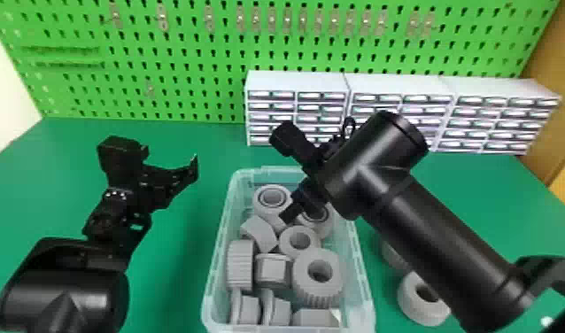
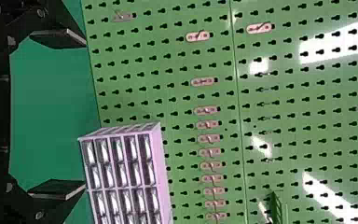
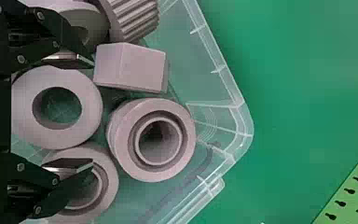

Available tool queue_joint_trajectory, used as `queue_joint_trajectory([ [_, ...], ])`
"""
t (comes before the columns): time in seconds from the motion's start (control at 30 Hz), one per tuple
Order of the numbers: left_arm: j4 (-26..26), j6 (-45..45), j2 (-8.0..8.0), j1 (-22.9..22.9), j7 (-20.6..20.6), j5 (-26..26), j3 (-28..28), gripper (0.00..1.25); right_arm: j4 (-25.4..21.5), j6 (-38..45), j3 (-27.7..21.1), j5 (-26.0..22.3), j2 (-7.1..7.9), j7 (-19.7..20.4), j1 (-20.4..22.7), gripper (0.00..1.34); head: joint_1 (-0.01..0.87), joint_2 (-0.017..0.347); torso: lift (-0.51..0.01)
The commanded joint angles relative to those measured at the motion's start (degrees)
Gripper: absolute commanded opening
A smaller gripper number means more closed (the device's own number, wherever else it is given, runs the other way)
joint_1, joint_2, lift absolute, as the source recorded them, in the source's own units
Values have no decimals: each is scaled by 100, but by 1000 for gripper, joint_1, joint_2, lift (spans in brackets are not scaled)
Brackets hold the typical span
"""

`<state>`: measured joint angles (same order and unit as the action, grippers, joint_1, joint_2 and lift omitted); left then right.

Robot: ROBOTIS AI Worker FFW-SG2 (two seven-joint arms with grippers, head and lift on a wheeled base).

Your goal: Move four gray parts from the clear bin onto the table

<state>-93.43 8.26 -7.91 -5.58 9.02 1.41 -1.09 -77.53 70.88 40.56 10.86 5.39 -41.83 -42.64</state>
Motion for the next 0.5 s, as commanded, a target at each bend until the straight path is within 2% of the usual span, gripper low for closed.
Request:
queue_joint_trajectory([
  [0.0, -8, 0, 0, 4, 4, 8, 3, 1042, 1, 22, -4, -5, 5, 0, 19, 827, 678, 34, -50],
  [0.47, -17, 0, 0, 22, 4, 8, 21, 1042, 1, 22, -22, -23, 23, 0, 19, 827, 678, 34, -50],
])
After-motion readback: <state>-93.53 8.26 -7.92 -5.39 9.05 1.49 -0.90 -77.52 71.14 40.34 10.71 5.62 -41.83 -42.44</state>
